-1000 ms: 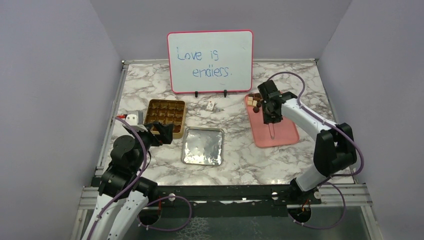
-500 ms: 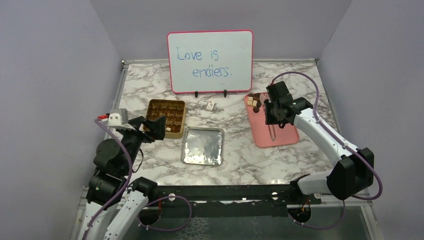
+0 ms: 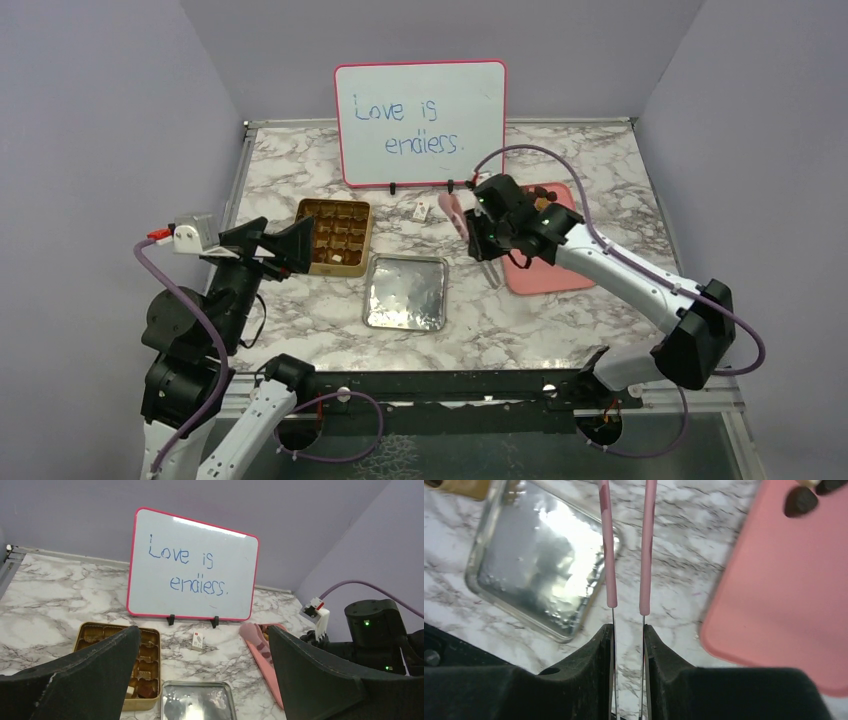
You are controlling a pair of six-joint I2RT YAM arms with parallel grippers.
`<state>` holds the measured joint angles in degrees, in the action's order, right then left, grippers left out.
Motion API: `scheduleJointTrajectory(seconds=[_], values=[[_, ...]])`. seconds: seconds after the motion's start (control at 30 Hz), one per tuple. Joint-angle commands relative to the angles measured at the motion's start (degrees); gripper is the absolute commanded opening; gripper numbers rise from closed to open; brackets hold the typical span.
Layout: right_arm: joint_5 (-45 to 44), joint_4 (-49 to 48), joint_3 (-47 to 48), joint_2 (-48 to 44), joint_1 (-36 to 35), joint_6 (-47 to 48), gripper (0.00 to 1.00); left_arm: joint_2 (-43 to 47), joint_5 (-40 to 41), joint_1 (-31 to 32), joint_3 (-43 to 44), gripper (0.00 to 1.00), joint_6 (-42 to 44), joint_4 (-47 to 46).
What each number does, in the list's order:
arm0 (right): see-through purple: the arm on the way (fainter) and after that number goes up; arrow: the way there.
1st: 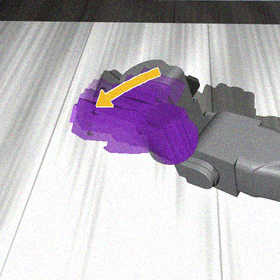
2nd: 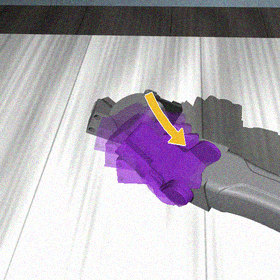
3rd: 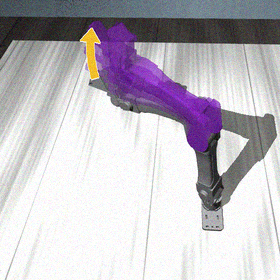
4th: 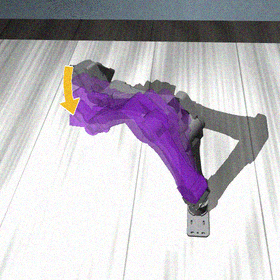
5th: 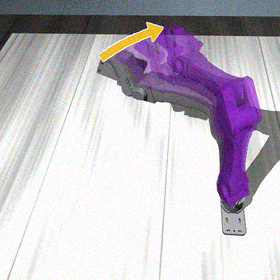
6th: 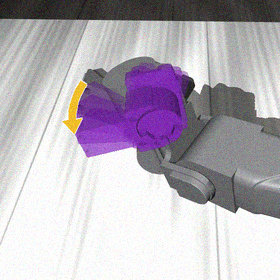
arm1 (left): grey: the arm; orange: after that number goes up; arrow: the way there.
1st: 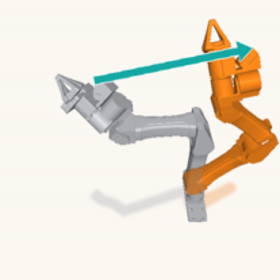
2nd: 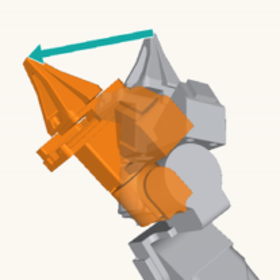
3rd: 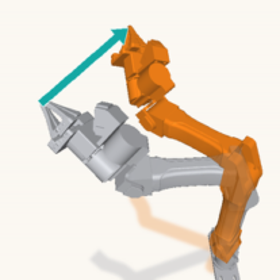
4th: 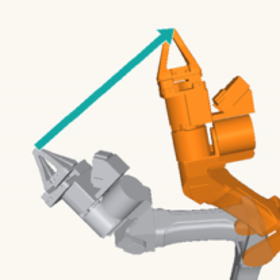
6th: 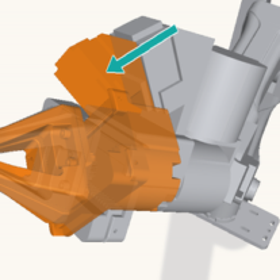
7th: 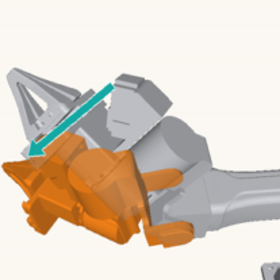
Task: Pack the chocolate
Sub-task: Place the fake chocolate in the packing box.
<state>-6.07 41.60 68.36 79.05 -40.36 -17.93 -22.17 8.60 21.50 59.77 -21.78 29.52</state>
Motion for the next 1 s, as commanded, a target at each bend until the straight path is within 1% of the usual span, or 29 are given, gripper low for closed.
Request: scheduleJointTrajectory(seconds=[0.0, 0.13, 0.2, 0.3, 0.43, 0.53, 0.63, 0.77, 0.87, 0.97], values=[[-1.1, -5.1, 6.1, 5.1, -8.5, -1.2, 0.29, -0.7, -0.9, -0.1, 3.4, 0.99, 1.3, 2.1], [-3.9, -6.3, 12.3, 12.4, -15.8, -1.2, 0.29, -0.5, 0.1, -0.1, 6.8, 0.99, 0.9, 3.0], [-4.2, -6.4, 15.9, 16.8, -18.6, -1.1, 0.29, -0.1, 1.4, -0.1, 7.3, 0.99, -0.5, 3.3], [-3.9, -7.1, 21.4, 23.1, -22.0, -0.2, 0.29, -0.1, 1.0, -0.1, 7.7, 0.99, -1.5, 4.3], [-1.6, -13.2, 27.7, 30.9, -25.5, 4.0, 0.29, 0.5, -1.5, -0.1, 7.8, 0.99, -3.0, 4.5], [-1.2, -13.2, 33.9, 36.5, -26.4, 5.1, 0.3, 0.5, -1.5, -0.1, 8.8, 0.99, -3.3, 4.8], [0.4, -12.8, 38.6, 41.4, -26.5, 5.6, 0.3, 0.2, 0.4, -0.1, 10.1, 0.99, -3.5, 6.6], [1.4, -9.0, 46.8, 48.2, -26.9, 6.0, 0.3, 1.3, 2.9, -0.1, 10.6, 0.99, -3.3, 7.2], [1.5, -6.7, 51.6, 51.3, -26.9, 5.8, 0.31, 1.5, 2.9, -0.1, 11.3, 0.99, -3.1, 7.9], [2.4, -5.4, 53.4, 52.7, -27.0, 5.7, 0.33, 1.6, 2.9, 0.0, 11.3, 0.99, -3.1, 8.3]])
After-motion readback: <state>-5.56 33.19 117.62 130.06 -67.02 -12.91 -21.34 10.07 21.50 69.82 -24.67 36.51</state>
